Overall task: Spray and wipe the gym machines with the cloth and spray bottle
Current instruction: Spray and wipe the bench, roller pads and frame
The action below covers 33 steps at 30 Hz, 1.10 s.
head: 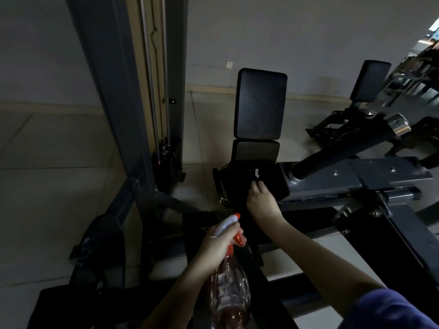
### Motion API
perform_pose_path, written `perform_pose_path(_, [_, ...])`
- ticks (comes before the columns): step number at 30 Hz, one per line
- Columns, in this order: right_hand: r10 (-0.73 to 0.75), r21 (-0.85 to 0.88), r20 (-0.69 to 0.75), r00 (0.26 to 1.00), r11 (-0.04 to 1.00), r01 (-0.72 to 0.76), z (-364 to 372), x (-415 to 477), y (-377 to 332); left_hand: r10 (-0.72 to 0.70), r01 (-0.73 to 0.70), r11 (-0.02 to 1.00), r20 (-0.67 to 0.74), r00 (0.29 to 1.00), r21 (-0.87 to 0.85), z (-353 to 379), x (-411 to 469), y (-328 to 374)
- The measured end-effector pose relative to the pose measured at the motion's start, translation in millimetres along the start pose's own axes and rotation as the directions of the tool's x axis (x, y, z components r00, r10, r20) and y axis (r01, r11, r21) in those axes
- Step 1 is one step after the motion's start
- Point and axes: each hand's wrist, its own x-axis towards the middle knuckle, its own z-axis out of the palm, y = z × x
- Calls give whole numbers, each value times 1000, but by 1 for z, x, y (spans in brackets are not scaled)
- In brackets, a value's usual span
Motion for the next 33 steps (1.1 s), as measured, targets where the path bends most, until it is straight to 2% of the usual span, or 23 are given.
perform_pose_path(2, [-38,50,0,999,998,38,4,-14,-3,2,-3,1000,-25,1000,-29,-1,1,0])
perform_pose_path(4, [4,167,-10,1000,986,-2,3,-33,-11,-2,1,999,-30,1000,-41,0,0,0])
perform_pose_path(7, [40,325,-151,988,946,11,3,-47,-10,-14,13,999,-32,999,-49,1,0,3])
perform_pose_path(11, [238,276,-336,911,950,-146,-10,-36,17,-7,1,996,-65,998,-87,3,2,4])
perform_pose_path(14, [198,60,-134,971,980,-192,-13,-10,23,-10,7,999,-68,998,-50,2,0,3])
perform_pose_path(16, [186,-5,2,983,983,-186,-15,4,20,-5,5,1000,-60,998,8,2,-2,4])
perform_pose_path(19, [167,-24,51,985,986,-166,-15,16,13,-4,7,998,-54,999,65,3,-4,5])
perform_pose_path(23, [128,67,27,991,989,-129,-10,20,9,2,2,998,-53,999,70,4,-5,7])
perform_pose_path(29, [-32,119,6,999,992,31,4,-14,0,26,-25,1000,-68,997,10,6,-4,9])
perform_pose_path(31, [-27,152,-38,999,988,32,12,-31,-3,28,-27,999,-70,997,17,6,-3,8])
perform_pose_path(33, [-14,250,-176,984,967,59,17,-46,-1,16,-15,1000,-73,997,18,5,-3,8])
